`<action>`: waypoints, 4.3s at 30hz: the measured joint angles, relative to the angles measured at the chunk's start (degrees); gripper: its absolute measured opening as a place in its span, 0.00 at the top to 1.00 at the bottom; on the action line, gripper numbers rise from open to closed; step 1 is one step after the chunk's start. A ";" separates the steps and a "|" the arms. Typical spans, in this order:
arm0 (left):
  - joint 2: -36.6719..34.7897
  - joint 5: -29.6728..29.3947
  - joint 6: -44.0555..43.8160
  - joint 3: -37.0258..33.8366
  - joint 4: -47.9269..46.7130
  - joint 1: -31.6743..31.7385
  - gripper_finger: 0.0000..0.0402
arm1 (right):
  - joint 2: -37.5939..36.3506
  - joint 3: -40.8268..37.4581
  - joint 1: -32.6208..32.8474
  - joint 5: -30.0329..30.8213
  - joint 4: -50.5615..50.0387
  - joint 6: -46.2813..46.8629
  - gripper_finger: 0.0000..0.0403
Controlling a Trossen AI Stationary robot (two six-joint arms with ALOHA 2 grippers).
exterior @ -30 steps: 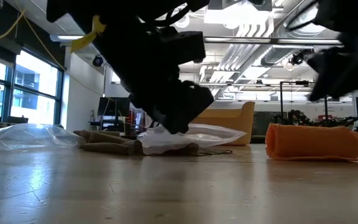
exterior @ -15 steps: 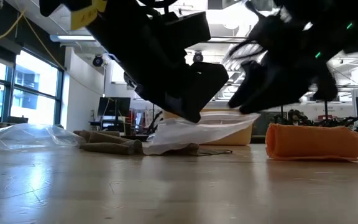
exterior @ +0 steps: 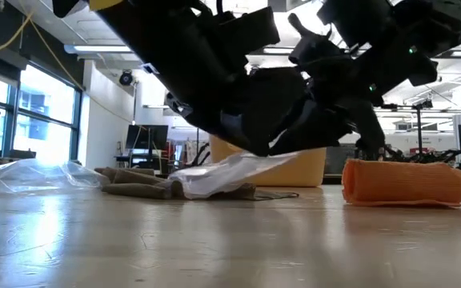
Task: Roll bandage
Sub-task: Open the bottom transparent zip bag
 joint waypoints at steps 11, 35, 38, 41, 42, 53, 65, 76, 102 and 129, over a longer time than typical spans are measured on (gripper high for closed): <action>-2.53 -2.25 -2.81 3.15 -9.59 0.38 0.88 | 1.66 -0.04 -0.29 8.81 -0.94 9.17 0.98; -1.98 -2.66 -7.34 14.48 -29.64 3.68 0.56 | 1.66 0.47 -1.03 10.67 0.82 23.78 1.00; -1.40 -4.58 -7.35 14.45 -29.61 4.79 0.56 | 1.62 1.89 -1.05 9.16 -0.02 23.37 1.00; -1.26 -2.73 -7.37 14.45 -30.68 5.76 0.56 | 1.61 3.48 -0.95 9.16 -2.58 22.53 1.00; -1.18 -2.55 -7.61 14.45 -31.37 5.96 0.56 | 1.52 4.03 -0.89 9.16 -3.74 22.47 1.00; -1.01 -4.39 -23.05 14.38 -46.12 4.04 0.67 | 1.44 4.81 -0.78 8.55 -5.41 22.49 1.00; -0.96 -7.81 -32.83 9.19 -45.20 2.07 0.67 | -1.08 4.85 -0.59 6.11 -4.90 20.80 0.99; -0.96 -4.08 -32.69 9.01 -41.56 2.87 0.85 | -2.66 4.83 -0.63 3.41 -6.19 14.46 0.69; -0.98 -1.12 -40.85 9.09 -30.63 1.48 1.00 | -14.68 -4.72 9.92 0.50 -3.04 -14.82 0.56; -0.98 -2.76 -42.96 9.09 -28.51 1.68 1.00 | -3.51 -5.36 2.62 0.17 9.63 -27.32 0.56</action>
